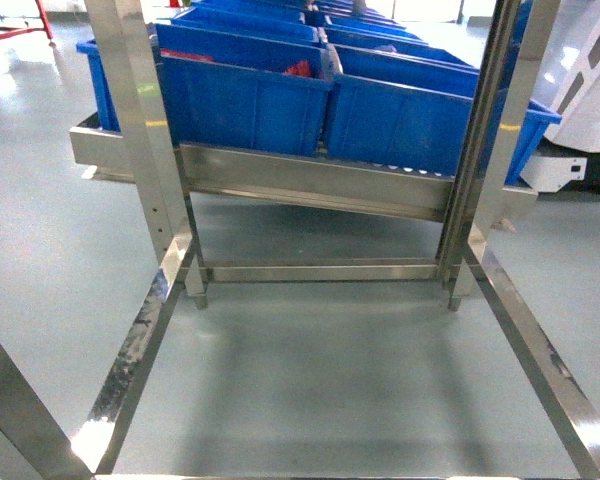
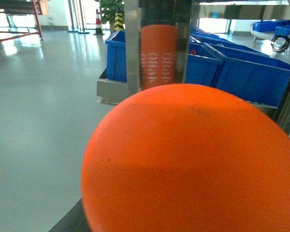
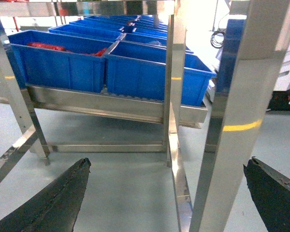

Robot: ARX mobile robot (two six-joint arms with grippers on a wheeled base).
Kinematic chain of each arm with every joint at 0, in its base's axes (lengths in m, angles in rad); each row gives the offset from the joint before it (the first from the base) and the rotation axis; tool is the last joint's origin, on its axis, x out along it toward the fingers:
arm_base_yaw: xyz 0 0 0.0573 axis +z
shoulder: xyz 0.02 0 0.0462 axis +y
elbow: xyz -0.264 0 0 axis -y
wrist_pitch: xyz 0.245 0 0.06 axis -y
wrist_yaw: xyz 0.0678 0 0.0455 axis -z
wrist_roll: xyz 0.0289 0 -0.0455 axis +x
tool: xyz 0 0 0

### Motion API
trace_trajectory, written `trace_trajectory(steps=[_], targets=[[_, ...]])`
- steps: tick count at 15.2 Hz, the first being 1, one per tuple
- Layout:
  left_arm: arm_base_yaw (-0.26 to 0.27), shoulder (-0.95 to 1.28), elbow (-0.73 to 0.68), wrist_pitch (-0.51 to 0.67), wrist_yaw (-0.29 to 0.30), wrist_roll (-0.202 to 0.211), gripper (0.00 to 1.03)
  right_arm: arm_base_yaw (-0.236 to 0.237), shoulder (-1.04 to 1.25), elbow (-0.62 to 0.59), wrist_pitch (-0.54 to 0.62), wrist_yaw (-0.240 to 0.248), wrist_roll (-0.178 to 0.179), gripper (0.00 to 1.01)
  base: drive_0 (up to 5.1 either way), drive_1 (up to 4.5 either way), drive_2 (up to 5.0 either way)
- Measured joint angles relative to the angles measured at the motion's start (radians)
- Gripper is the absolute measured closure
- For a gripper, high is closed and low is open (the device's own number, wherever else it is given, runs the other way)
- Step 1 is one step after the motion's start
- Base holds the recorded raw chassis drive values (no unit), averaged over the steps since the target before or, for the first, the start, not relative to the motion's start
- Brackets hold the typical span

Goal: Pick capacitor and pack into box

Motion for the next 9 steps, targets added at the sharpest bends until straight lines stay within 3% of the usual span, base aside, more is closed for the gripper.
trace_trajectory(steps=[9], targets=[[0.000,0.000,0.000,-0.002,0.000,0.000,0.59,0.000,0.000,0.000,0.002,0.000,0.000,0.03,-4.8,2.63,2.6]])
